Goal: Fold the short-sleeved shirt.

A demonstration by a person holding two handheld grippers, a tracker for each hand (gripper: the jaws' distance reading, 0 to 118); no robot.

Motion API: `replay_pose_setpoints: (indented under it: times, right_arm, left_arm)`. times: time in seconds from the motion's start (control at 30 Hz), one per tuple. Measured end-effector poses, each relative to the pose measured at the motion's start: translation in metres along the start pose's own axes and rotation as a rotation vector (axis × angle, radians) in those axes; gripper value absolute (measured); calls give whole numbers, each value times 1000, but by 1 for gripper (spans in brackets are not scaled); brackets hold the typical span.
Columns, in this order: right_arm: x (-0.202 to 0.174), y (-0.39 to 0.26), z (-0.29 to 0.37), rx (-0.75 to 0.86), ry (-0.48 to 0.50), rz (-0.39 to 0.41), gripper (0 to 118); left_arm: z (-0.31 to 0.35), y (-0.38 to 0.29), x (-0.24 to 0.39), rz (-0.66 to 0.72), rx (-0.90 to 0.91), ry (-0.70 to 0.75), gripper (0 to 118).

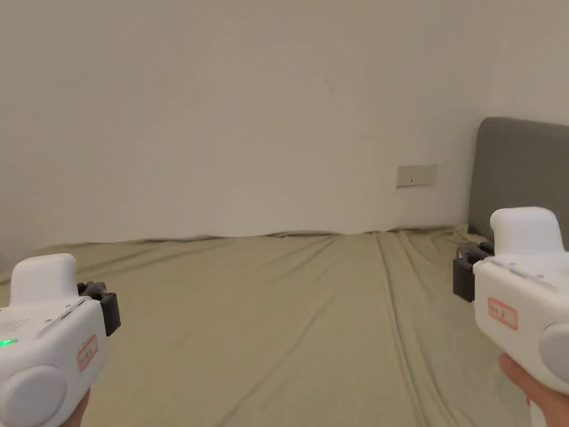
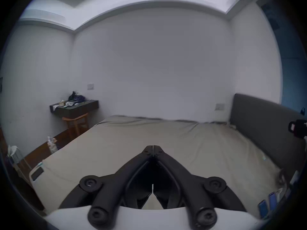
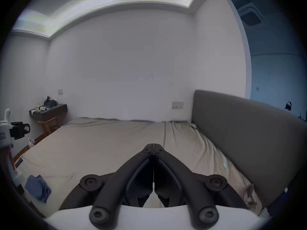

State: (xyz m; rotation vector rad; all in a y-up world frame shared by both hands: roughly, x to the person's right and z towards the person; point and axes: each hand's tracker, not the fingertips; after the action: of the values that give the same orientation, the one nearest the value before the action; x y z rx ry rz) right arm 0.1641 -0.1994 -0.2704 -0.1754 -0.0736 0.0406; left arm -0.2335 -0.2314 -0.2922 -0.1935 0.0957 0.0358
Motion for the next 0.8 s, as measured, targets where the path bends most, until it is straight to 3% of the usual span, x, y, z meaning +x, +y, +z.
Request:
replay_pose_setpoints:
  times: [0.17, 0.43, 0.47, 0.5, 0.53, 0.57, 0.8]
  right_arm:
    - [-6, 7, 13, 22, 83, -24, 2]
    - [-8, 7, 15, 10, 31, 2, 3]
    - [-9, 8, 15, 10, 30, -1, 13]
    - [-11, 8, 14, 12, 24, 0, 42]
    - [-14, 8, 12, 9, 9, 12, 96]
    - [-17, 7, 17, -26, -3, 27, 118]
    - [-26, 8, 14, 13, 46, 50, 118]
  left_arm:
    - [11, 15, 34, -10, -1, -85, 0]
    - [29, 20, 45, 30, 52, -66, 1]
    - [28, 19, 45, 30, 56, -50, 48]
    - [27, 19, 47, 23, 49, -35, 106]
    - [29, 20, 47, 4, -11, -56, 118]
    - [30, 14, 50, 10, 50, -43, 118]
    - [33, 15, 52, -1, 33, -71, 118]
